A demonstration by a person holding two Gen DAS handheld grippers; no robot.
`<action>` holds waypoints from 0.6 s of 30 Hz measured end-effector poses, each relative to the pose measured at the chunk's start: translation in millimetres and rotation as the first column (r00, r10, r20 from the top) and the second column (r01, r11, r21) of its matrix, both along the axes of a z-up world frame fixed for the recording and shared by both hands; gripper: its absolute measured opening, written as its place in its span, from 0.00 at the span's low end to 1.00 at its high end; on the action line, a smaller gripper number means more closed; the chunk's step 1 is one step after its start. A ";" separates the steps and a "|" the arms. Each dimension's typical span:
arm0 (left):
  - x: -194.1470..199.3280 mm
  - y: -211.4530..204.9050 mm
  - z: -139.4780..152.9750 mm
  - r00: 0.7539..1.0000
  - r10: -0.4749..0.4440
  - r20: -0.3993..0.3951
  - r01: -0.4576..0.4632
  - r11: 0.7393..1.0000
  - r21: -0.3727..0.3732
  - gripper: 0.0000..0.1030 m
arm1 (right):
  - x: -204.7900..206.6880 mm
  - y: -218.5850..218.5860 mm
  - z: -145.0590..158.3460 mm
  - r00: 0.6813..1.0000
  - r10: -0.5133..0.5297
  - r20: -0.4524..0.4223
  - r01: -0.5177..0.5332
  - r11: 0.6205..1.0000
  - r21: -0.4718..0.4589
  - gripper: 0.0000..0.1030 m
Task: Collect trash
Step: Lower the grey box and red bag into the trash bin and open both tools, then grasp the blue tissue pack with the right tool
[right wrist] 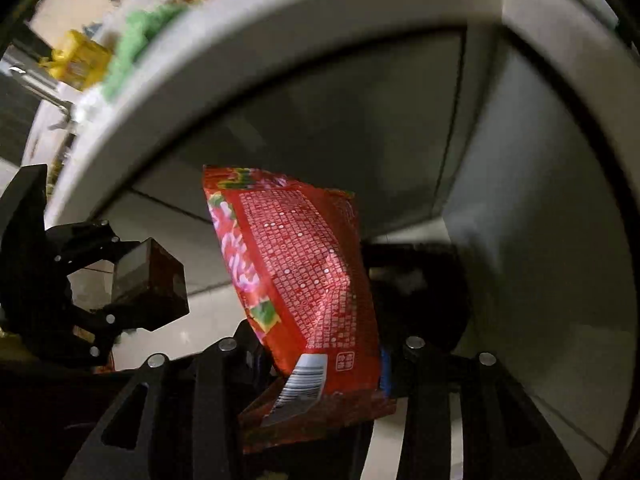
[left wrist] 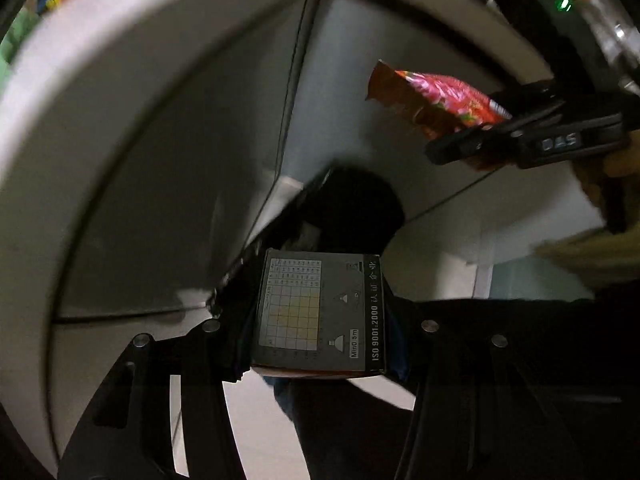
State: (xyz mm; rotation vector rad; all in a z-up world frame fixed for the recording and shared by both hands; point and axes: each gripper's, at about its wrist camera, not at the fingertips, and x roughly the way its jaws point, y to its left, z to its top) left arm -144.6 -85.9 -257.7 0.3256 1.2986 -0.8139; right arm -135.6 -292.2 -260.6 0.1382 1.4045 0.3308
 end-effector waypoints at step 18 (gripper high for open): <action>11.5 4.8 132.3 0.950 0.157 0.271 -0.127 0.984 -0.125 0.88 | 42.9 -5.7 124.1 0.935 -0.076 0.347 0.077 0.997 0.012 0.95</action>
